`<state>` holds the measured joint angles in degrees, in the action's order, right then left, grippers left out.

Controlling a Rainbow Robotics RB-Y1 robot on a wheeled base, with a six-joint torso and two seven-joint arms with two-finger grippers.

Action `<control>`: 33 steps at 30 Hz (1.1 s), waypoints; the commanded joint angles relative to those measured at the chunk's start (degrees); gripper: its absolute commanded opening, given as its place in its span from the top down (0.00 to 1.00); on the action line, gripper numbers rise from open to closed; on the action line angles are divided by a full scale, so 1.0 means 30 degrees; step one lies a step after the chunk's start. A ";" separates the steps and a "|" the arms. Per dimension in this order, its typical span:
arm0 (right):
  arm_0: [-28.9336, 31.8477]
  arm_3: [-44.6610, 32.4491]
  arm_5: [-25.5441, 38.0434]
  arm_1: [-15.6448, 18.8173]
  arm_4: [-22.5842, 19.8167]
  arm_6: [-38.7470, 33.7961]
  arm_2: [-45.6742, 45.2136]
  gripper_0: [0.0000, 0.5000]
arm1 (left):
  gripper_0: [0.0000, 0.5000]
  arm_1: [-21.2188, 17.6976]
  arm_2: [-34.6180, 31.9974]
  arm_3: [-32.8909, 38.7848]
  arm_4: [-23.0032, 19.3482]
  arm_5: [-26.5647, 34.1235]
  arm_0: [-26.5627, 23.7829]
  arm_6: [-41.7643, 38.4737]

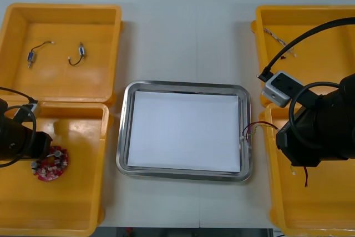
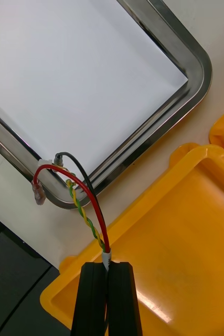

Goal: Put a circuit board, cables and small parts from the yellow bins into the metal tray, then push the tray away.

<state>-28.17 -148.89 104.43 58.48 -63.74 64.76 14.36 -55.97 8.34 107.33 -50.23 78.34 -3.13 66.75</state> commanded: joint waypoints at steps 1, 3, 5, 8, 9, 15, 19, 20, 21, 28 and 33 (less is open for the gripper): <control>-0.0541 -0.0371 -0.0034 -0.0040 0.0152 0.0796 0.0283 1.00 | 1.00 0.0257 0.0208 -0.0006 0.0249 -0.0187 -0.0450 -0.1683; -0.0541 -0.0371 -0.0005 -0.0040 0.0093 0.0825 0.0283 1.00 | 1.00 0.0257 0.0179 0.0024 0.0249 -0.0187 -0.0450 -0.1625; -0.0541 -0.0371 0.0024 -0.0040 0.0034 0.0855 0.0283 1.00 | 1.00 0.0257 0.0179 0.0024 0.0279 -0.0187 -0.0450 -0.1654; -0.0541 -0.0371 0.0024 -0.0040 0.0034 0.0913 0.0312 1.00 | 1.00 0.0199 0.0062 0.0112 0.0220 -0.0187 -0.0450 -0.1654; -0.0511 -0.0371 0.0024 -0.0040 0.0034 0.0913 0.0283 1.00 | 1.00 0.0169 0.0032 0.0112 0.0162 -0.0187 -0.0450 -0.1625; -0.0541 -0.0371 0.0024 -0.0040 0.0034 0.0972 0.0283 1.00 | 1.00 -0.0182 -0.0729 0.0815 -0.0219 0.1307 -0.1036 -0.1596; -0.0511 -0.0371 0.0024 -0.0040 0.0034 0.1001 0.0283 1.00 | 1.00 -0.0505 -0.1139 0.1371 -0.0424 0.2802 -0.1827 -0.1654; -0.0541 -0.0371 0.0024 -0.0040 0.0034 0.1001 0.0283 1.00 | 1.00 -0.0622 -0.1227 0.1547 -0.0483 0.3270 -0.2090 -0.1683; -0.0541 -0.0371 0.0024 -0.0040 0.0034 0.0972 0.0283 1.00 | 1.00 -0.0710 -0.1315 0.1694 -0.0542 0.3593 -0.2266 -0.1713; -0.0541 -0.0371 0.0024 -0.0040 0.0034 0.1001 0.0283 1.00 | 1.00 -0.0973 -0.2253 0.3217 -0.1303 0.5673 -0.3497 -0.2006; -0.0541 -0.0371 0.0024 -0.0040 0.0064 0.0972 0.0283 1.00 | 1.00 -0.0973 -0.2223 0.4330 -0.2358 0.6991 -0.4698 -0.2064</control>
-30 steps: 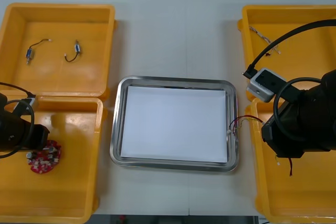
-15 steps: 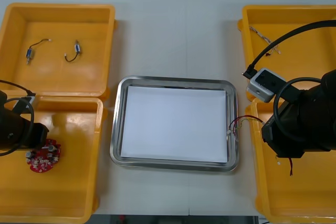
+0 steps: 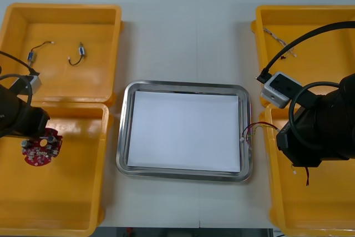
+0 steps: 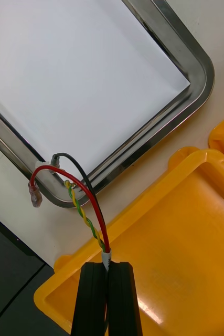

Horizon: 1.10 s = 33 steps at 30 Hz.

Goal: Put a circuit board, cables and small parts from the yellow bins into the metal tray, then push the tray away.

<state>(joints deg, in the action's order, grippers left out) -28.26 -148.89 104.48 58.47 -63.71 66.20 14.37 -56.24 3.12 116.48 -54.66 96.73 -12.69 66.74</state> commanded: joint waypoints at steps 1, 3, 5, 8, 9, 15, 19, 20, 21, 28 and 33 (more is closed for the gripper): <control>-0.0510 -0.0371 0.0009 -0.0038 0.0055 0.0492 0.0279 1.00 | 1.00 -0.0912 -0.0394 0.1544 -0.1264 0.0921 -0.1835 -0.2120; -0.0510 -0.0371 0.0009 -0.0038 0.0084 0.0521 0.0309 1.00 | 1.00 -0.0941 -0.0131 0.1778 -0.1674 0.1009 -0.2362 -0.2237; -0.0510 -0.0371 0.0009 -0.0038 0.0084 0.0521 0.0279 1.00 | 1.00 -0.0941 0.0602 0.2042 -0.2143 0.1214 -0.3358 -0.2413; -0.0510 -0.0371 0.0009 -0.0038 0.0113 0.0521 0.0279 1.00 | 1.00 -0.0824 0.1891 0.2335 -0.2202 0.1272 -0.4647 -0.2706; -0.0510 -0.0371 0.0009 -0.0038 0.0113 0.0521 0.0279 1.00 | 1.00 -0.0707 0.2418 0.2394 -0.2202 0.1272 -0.5086 -0.2823; -0.0510 -0.0371 -0.0020 -0.0038 0.0113 0.0521 0.0279 1.00 | 1.00 0.0260 0.5084 0.2892 -0.1879 0.1214 -0.7108 -0.4288; -0.0510 -0.0371 0.0009 -0.0038 0.0113 0.0521 0.0279 1.00 | 1.00 0.1168 0.7047 0.2980 -0.1381 0.1214 -0.8602 -0.5752; -0.0510 -0.0371 -0.0020 -0.0038 0.0113 0.0521 0.0279 1.00 | 1.00 0.1461 0.7545 0.3038 -0.1118 0.1184 -0.8954 -0.6133; -0.0510 -0.0371 0.0009 -0.0038 0.0143 0.0521 0.0279 1.00 | 1.00 0.1842 0.8102 0.3068 -0.0795 0.1038 -0.9217 -0.6514; -0.0510 -0.0371 -0.0020 -0.0038 0.0143 0.0521 0.0279 1.00 | 1.00 0.3219 1.0650 0.3097 0.1431 -0.0515 -0.9774 -0.8067; -0.0510 -0.0371 -0.0020 -0.0038 0.0143 0.0463 0.0279 1.00 | 1.00 0.3747 1.2994 0.2950 0.3570 -0.2038 -0.9745 -0.8418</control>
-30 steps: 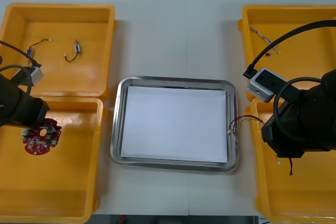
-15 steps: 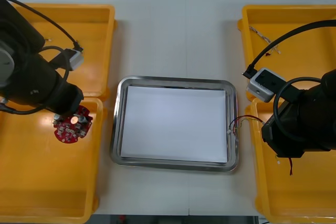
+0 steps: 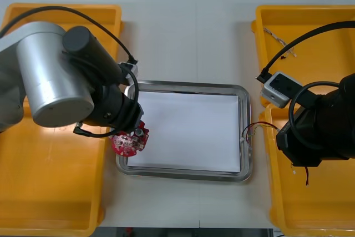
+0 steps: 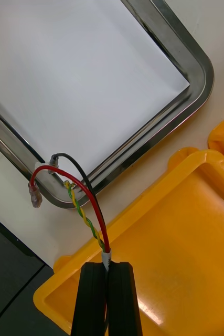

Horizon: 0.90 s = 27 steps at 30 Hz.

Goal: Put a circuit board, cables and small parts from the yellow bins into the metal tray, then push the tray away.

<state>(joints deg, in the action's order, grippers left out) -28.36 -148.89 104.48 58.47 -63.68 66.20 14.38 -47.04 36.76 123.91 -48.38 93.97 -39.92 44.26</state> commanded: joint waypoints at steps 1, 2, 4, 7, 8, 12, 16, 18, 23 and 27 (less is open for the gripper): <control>-0.0449 -0.0371 0.0008 -0.0037 0.0164 0.0433 0.0274 1.00 | 1.00 0.0768 0.2073 0.0415 0.1770 -0.1294 -0.0668 -0.0984; -0.0478 -0.0371 0.0008 -0.0037 0.0164 0.0433 0.0274 1.00 | 1.00 0.0944 0.2454 0.0268 0.2092 -0.1470 -0.0668 -0.1072; -0.0478 -0.0371 0.0008 -0.0037 0.0164 0.0433 0.0274 1.00 | 1.00 0.1237 0.2923 -0.0112 0.2415 -0.1675 -0.0668 -0.1218; -0.0478 -0.0371 -0.0021 -0.0037 0.0164 0.0463 0.0274 1.00 | 1.00 0.1559 0.3509 -0.0552 0.3001 -0.1997 -0.0668 -0.1364; -0.0478 -0.0371 0.0008 -0.0037 0.0164 0.0433 0.0274 1.00 | 1.00 0.1677 0.3685 -0.0669 0.3176 -0.2144 -0.0639 -0.1394; -0.0478 -0.0371 0.0008 -0.0037 0.0222 0.0492 0.0274 1.00 | 1.00 0.1823 0.4417 -0.1226 0.3792 -0.2818 -0.0639 -0.1540; -0.0478 -0.0371 -0.0021 -0.0037 0.0222 0.0521 0.0274 1.00 | 1.00 0.1882 0.5091 -0.1607 0.4583 -0.3169 -0.0610 -0.1745; -0.0478 -0.0371 -0.0021 -0.0037 0.0193 0.0492 0.0274 1.00 | 1.00 0.1940 0.5149 -0.1753 0.4641 -0.3316 -0.0551 -0.1804; -0.0478 -0.0371 -0.0021 -0.0037 0.0193 0.0521 0.0274 1.00 | 1.00 0.1940 0.5208 -0.2105 0.5081 -0.3814 -0.0199 -0.1804; -0.0478 -0.0371 -0.0021 -0.0037 0.0193 0.0463 0.0274 1.00 | 1.00 0.1970 0.5267 -0.2398 0.5169 -0.4195 -0.0141 -0.1833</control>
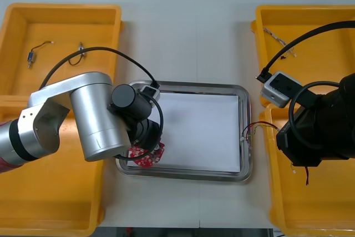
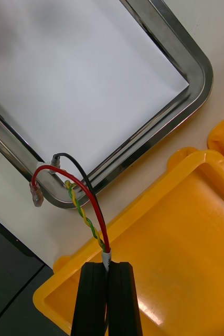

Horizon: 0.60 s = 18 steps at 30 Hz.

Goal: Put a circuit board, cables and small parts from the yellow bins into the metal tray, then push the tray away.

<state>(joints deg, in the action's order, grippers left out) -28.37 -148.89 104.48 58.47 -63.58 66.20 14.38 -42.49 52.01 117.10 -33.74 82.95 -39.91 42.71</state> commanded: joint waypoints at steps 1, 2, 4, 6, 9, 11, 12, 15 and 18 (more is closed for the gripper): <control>-0.0476 -0.0371 -0.0021 -0.0036 0.0159 0.0463 0.0274 1.00 | 1.00 0.0452 0.0183 -0.0128 0.0259 -0.0522 -0.0145 -0.1348; -0.0476 -0.0371 -0.0021 -0.0036 0.0159 0.0492 0.0274 1.00 | 1.00 0.0482 0.0183 -0.0128 0.0259 -0.0522 -0.0145 -0.1406; -0.0476 -0.0371 0.0008 -0.0036 0.0159 0.0492 0.0274 1.00 | 1.00 0.0511 0.0183 -0.0128 0.0259 -0.0522 -0.0116 -0.1406; -0.0476 -0.0371 -0.0021 -0.0036 0.0159 0.0492 0.0274 1.00 | 1.00 0.0511 0.0300 -0.0128 0.0376 -0.0522 -0.0086 -0.1406; -0.0476 -0.0371 0.0008 -0.0066 0.0159 0.0521 0.0274 1.00 | 1.00 0.0511 0.0535 -0.0128 0.0816 -0.0522 0.0002 -0.1494; -0.0476 -0.0371 0.0008 -0.0036 0.0188 0.0492 0.0274 1.00 | 1.00 0.0511 0.0535 -0.0128 0.0933 -0.0522 0.0090 -0.1553; -0.0476 -0.0371 -0.0021 -0.0036 0.0159 0.0463 0.0274 1.00 | 1.00 0.0482 0.0564 -0.0128 0.0991 -0.0522 0.0177 -0.1582; -0.0476 -0.0371 0.0008 -0.0036 0.0159 0.0463 0.0274 1.00 | 0.60 0.0394 0.0564 -0.0128 0.0991 -0.0522 0.0265 -0.1729; -0.0476 -0.0371 -0.0021 -0.0036 0.0129 0.0433 0.0274 1.00 | 0.24 0.0364 0.0535 -0.0128 0.0962 -0.0522 0.0295 -0.1875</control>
<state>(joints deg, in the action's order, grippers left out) -28.37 -148.89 104.48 58.47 -63.58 66.20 14.38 -42.38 52.92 116.30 -31.42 82.02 -39.79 42.31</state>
